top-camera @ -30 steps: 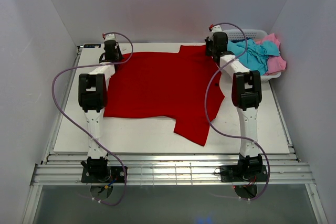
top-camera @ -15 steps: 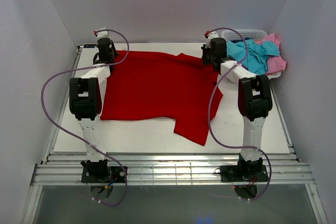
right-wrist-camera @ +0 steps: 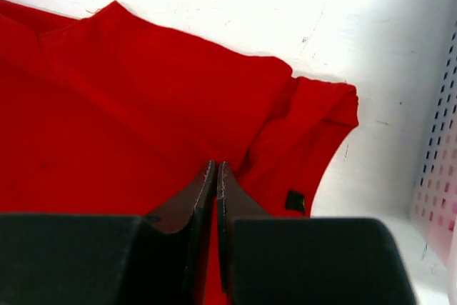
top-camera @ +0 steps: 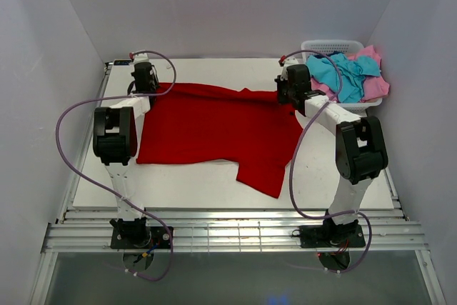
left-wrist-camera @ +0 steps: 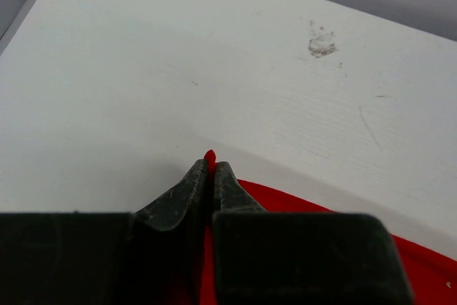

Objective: Fold and stack the t-shirts
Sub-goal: Fold the tshirt

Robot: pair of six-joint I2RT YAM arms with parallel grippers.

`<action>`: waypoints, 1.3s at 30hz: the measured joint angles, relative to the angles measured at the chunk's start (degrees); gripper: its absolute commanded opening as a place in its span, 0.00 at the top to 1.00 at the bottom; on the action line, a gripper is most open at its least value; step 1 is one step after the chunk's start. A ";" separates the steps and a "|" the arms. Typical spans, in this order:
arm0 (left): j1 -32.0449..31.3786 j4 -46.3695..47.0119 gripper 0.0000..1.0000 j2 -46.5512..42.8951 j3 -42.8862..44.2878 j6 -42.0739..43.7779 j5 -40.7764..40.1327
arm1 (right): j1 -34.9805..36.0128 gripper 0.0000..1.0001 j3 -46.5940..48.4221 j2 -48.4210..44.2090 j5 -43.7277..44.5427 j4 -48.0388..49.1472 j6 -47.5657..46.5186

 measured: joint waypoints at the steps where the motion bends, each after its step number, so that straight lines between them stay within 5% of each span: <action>1: 0.00 -0.22 1.00 0.00 -0.39 0.28 -0.66 | 0.11 0.92 -0.48 -0.76 0.22 -0.57 0.04; 22: -0.61 -10.03 1.00 0.00 -3.43 1.20 -9.68 | 1.60 0.92 -8.26 -5.51 2.95 -7.19 1.75; 39: -0.98 -3.34 1.00 2.38 6.95 5.92 -2.56 | 1.62 0.92 -3.50 0.00 3.10 -8.09 2.80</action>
